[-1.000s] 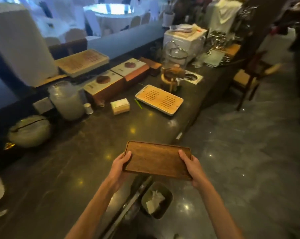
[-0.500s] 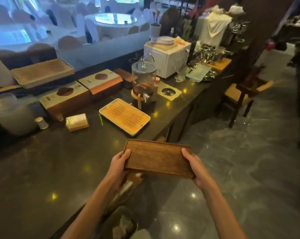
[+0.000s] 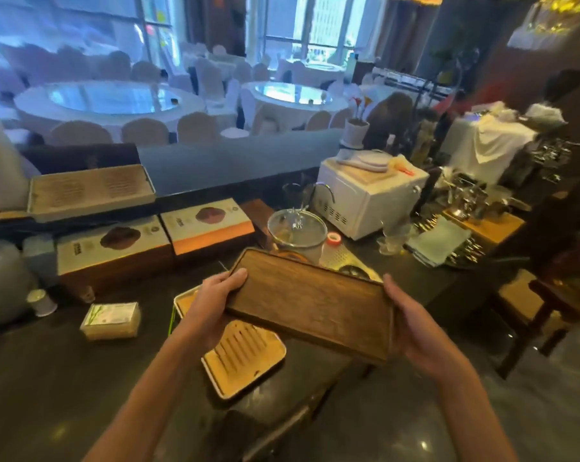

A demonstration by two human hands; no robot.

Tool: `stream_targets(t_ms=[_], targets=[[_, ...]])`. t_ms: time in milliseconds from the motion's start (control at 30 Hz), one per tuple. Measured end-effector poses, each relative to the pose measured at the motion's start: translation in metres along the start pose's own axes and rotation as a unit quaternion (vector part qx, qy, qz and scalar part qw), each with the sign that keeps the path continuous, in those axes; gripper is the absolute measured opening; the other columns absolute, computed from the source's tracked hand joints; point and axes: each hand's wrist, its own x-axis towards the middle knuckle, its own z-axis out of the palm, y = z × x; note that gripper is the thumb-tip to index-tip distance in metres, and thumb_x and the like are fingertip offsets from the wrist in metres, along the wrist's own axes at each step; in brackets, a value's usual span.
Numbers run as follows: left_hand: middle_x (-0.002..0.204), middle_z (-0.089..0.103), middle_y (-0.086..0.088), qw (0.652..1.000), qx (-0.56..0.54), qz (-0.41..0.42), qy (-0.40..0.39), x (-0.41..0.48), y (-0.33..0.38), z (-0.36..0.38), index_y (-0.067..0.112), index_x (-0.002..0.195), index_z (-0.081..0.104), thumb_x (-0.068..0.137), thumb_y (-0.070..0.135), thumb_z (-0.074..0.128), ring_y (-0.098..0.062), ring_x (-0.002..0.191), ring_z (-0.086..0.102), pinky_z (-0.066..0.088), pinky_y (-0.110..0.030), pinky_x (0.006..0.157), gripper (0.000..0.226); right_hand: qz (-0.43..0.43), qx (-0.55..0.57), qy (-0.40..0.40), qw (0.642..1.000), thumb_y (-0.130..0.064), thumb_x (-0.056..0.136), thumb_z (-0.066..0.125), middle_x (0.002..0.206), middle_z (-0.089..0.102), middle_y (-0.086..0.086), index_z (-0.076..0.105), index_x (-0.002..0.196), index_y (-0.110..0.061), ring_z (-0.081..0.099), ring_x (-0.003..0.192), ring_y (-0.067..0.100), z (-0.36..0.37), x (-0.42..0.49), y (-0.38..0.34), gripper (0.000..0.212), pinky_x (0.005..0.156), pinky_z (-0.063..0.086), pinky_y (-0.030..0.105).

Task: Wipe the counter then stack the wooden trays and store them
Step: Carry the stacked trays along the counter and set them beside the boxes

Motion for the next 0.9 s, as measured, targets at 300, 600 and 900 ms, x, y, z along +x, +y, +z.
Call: stream_targets(t_ms=[300, 600, 900], targets=[[0.107, 0.058, -0.013, 0.997, 0.068, 0.0, 0.041, 0.14, 0.102, 0.084, 0.011, 0.116, 0.053, 0.09, 0.036, 0.065, -0.027, 0.095, 0.062, 0.054, -0.04, 0.09, 0.039, -0.01, -0.043, -0.093, 0.995, -0.071, 0.087, 0.046, 0.096, 0.079, 0.011, 0.062, 0.131, -0.014, 0.076, 0.082, 0.026, -0.072, 0.152, -0.144, 0.074, 0.063, 0.057, 0.035], [0.106, 0.06, -0.009, 0.994, 0.102, -0.036, 0.034, 0.298, 0.138, 0.137, 0.016, 0.111, 0.057, 0.082, 0.04, 0.072, -0.025, 0.097, 0.062, 0.056, -0.037, 0.079, 0.04, 0.062, -0.15, -0.264, 0.951, -0.06, 0.03, 0.097, 0.091, 0.081, 0.014, 0.067, 0.114, -0.013, 0.079, 0.079, 0.029, -0.093, 0.312, -0.242, 0.102, 0.063, 0.063, 0.036], [0.1, 0.072, -0.012, 0.991, -0.057, -0.034, 0.118, 0.398, 0.185, 0.132, 0.01, 0.103, 0.067, 0.082, 0.065, 0.062, -0.027, 0.093, 0.072, 0.061, -0.043, 0.08, 0.059, 0.088, -0.149, -0.345, 0.923, -0.053, 0.061, 0.086, 0.102, 0.08, 0.01, 0.05, 0.13, -0.023, 0.078, 0.091, 0.031, -0.067, 0.432, -0.277, 0.084, 0.068, 0.062, 0.039]])
